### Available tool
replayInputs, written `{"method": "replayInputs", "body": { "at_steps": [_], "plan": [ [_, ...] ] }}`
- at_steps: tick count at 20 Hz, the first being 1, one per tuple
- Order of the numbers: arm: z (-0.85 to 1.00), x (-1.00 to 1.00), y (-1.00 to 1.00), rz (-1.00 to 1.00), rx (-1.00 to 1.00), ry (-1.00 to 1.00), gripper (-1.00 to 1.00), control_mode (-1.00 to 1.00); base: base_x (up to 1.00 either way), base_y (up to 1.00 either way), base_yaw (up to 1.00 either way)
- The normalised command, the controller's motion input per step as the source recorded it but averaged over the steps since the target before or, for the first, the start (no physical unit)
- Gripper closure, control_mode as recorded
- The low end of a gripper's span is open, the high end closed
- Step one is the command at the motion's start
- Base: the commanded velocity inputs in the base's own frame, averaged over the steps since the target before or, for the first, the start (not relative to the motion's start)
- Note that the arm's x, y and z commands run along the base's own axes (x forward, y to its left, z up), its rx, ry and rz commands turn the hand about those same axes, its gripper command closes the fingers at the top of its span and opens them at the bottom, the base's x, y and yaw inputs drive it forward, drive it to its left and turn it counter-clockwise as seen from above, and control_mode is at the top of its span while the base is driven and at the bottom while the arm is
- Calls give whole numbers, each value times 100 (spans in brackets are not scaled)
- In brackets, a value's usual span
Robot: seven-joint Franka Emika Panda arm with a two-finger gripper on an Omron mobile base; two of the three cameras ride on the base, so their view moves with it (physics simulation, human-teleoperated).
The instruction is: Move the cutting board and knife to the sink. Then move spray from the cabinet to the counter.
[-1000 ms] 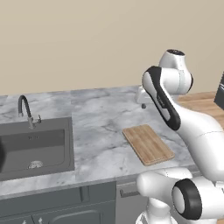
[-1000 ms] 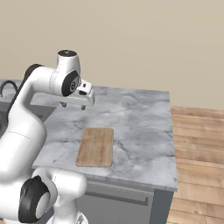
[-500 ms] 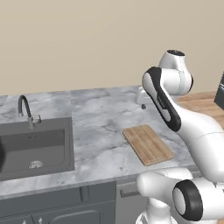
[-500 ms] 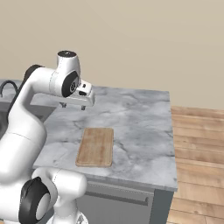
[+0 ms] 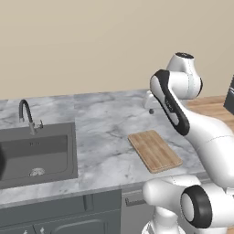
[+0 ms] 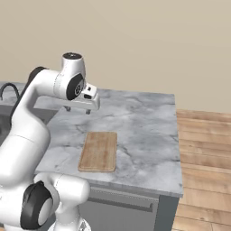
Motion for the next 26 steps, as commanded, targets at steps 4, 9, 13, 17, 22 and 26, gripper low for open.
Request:
{"method": "replayInputs", "body": {
  "at_steps": [4,9,13,17,22,26],
  "plan": [
    [-29,21,12,0,-18,7,-100,-100,0,0,0],
    [-31,33,18,1,-14,11,-100,-100,0,0,0],
    [-33,36,24,2,0,11,-100,-100,0,0,0],
    [-34,42,19,3,0,13,-100,-100,0,0,0],
    [-36,39,7,4,-1,13,-100,-100,0,0,0],
    [-43,36,3,3,-7,16,-100,-100,0,0,0]
  ]
}}
